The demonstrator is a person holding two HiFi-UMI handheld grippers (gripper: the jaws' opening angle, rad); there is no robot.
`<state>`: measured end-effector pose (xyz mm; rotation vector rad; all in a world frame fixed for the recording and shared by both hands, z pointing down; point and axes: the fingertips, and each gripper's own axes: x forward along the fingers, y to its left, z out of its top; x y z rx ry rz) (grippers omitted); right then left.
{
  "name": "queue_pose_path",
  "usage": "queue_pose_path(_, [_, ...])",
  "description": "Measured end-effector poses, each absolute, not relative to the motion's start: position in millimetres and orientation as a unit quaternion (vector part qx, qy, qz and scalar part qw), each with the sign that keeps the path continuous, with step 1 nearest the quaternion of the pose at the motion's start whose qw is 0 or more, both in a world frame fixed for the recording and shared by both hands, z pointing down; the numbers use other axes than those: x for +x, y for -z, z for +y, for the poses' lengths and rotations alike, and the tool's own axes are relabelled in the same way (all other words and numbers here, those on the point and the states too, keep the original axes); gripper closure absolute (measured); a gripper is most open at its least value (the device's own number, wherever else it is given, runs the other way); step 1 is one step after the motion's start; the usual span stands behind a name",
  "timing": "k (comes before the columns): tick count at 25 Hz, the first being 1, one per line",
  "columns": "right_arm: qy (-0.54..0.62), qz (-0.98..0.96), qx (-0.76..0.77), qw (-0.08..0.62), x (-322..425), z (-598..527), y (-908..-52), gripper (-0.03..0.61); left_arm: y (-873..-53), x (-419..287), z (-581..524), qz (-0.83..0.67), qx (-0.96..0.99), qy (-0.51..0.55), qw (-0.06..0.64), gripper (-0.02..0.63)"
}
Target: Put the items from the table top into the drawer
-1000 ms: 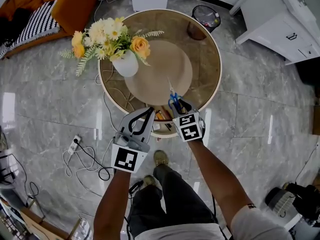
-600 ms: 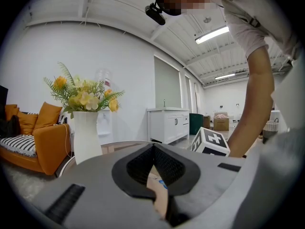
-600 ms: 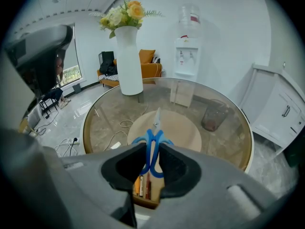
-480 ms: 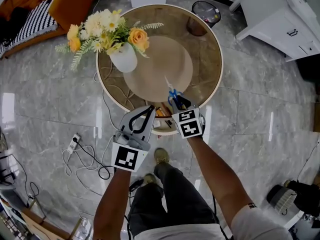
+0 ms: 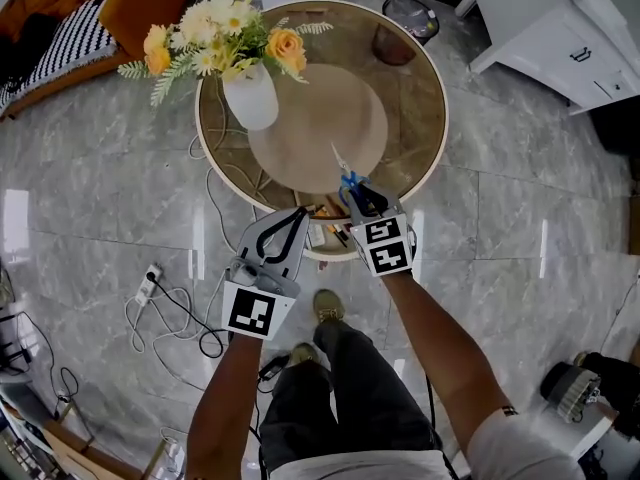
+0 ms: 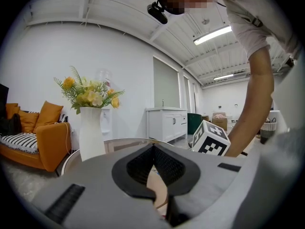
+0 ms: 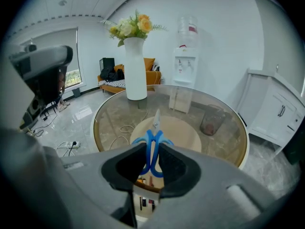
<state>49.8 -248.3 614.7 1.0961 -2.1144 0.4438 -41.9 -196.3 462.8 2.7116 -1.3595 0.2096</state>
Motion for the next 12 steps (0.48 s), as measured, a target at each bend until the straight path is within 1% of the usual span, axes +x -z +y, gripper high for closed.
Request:
queue_pose_path(8, [-0.153, -0.828, 0.443, 0.307, 39.6, -210.9, -591.1, 0.497, -470.7, -50.7, -162.1, -0.444, 0.893, -0.053, 0.049, 0.614])
queue_pose_path(12, [-0.146, -0.832, 0.446, 0.295, 35.7, -176.3, -578.2, 0.497, -470.1, -54.7, -134.5, -0.442, 0.895, -0.044, 0.052, 0.614])
